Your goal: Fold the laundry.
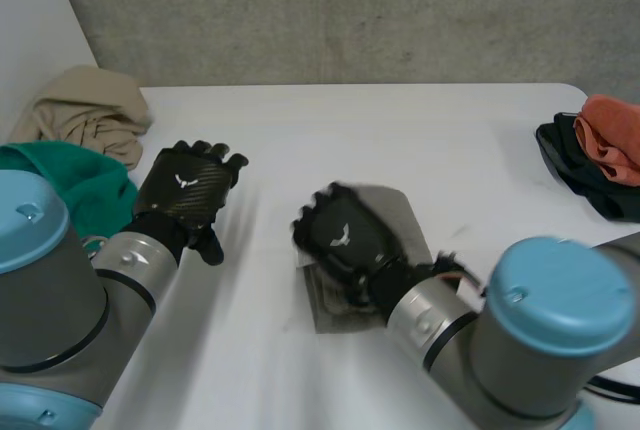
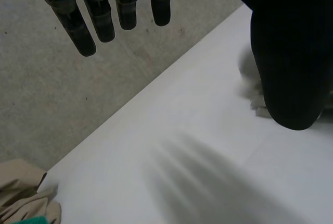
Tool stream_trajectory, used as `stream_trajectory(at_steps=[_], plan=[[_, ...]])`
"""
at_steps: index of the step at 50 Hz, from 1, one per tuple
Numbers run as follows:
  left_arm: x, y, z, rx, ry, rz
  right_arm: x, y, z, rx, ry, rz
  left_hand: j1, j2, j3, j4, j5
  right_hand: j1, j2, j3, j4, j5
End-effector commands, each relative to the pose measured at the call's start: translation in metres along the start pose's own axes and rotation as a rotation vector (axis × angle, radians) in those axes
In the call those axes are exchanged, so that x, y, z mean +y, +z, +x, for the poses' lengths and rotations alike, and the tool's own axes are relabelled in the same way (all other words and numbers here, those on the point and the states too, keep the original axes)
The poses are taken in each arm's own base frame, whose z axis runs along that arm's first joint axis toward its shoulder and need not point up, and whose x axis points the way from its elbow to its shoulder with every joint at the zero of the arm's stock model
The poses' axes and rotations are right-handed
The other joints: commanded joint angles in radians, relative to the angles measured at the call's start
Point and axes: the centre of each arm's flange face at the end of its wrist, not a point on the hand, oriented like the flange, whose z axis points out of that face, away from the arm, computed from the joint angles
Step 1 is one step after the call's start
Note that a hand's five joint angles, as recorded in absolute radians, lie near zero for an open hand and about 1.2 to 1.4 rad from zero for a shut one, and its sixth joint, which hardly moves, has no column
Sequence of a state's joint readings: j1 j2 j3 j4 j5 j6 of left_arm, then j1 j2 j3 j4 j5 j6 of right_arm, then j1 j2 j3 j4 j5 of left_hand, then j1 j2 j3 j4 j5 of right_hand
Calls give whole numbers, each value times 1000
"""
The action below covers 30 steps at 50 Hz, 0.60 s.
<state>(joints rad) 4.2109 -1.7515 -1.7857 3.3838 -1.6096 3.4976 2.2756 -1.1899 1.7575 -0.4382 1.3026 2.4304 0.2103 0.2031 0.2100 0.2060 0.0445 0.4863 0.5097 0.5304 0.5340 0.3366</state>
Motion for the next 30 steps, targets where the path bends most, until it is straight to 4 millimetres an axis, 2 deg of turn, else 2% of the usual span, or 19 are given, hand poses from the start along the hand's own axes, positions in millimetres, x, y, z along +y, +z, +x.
stream_trajectory(at_steps=[1, 4, 5, 7, 8, 10, 11, 13, 14, 19, 20, 23, 24, 30], plan=[[-21, 10, -3, -7, -61, 70, 7, 1, 20, 56, 155, -122, -36, -29, -35, -31, -45, -312, -335, -356, -360, -337], [-32, 16, -2, -3, -92, 102, -2, -4, 46, 116, 275, -98, -36, -29, -35, -31, -45, -312, -335, -356, -360, -337], [-40, 19, 0, 6, -114, 117, -8, -9, 63, 151, 359, -74, -36, -29, -35, -31, -45, -312, -335, -356, -360, -337], [-47, 22, 3, 24, -139, 130, -13, -13, 80, 192, 440, -49, -36, -29, -35, -31, -45, -312, -335, -356, -360, -337], [-54, 25, 9, 52, -164, 139, -12, -17, 98, 234, 512, -39, -36, -29, -35, -31, -45, -312, -335, -356, -360, -337], [-60, 27, 17, 89, -190, 144, -7, -21, 113, 267, 580, -49, -36, -29, -35, -31, -45, -312, -335, -356, -360, -337], [-67, 29, 28, 141, -220, 147, 4, -23, 123, 289, 633, -84, -36, -29, -35, -31, -45, -312, -335, -356, -360, -337], [-72, 32, 39, 192, -243, 150, 13, -25, 133, 312, 670, -123, -36, -29, -35, -31, -45, -312, -335, -356, -360, -337], [-76, 34, 52, 251, -262, 150, 23, -24, 140, 326, 690, -163, -36, -29, -35, -31, -45, -312, -335, -356, -360, -337], [-76, 49, 89, 407, -320, 115, 54, -23, 158, 357, 768, -295, -36, -29, -35, -31, -45, -312, -335, -356, -360, -337], [-73, 56, 99, 436, -328, 97, 64, -22, 163, 360, 796, -332, -36, -29, -35, -31, -45, -312, -335, -356, -360, -337], [-61, 67, 112, 452, -331, 47, 78, -17, 162, 337, 845, -376, -36, -29, -35, -31, -45, -312, -335, -356, -360, -337], [-52, 73, 118, 448, -324, 5, 85, -14, 160, 311, 880, -392, -36, -29, -35, -31, -45, -312, -335, -356, -360, -337], [-17, 78, 123, 368, -269, -178, 97, -3, 146, 173, 985, -400, -36, -29, -35, -31, -45, -312, -335, -356, -360, -337]])
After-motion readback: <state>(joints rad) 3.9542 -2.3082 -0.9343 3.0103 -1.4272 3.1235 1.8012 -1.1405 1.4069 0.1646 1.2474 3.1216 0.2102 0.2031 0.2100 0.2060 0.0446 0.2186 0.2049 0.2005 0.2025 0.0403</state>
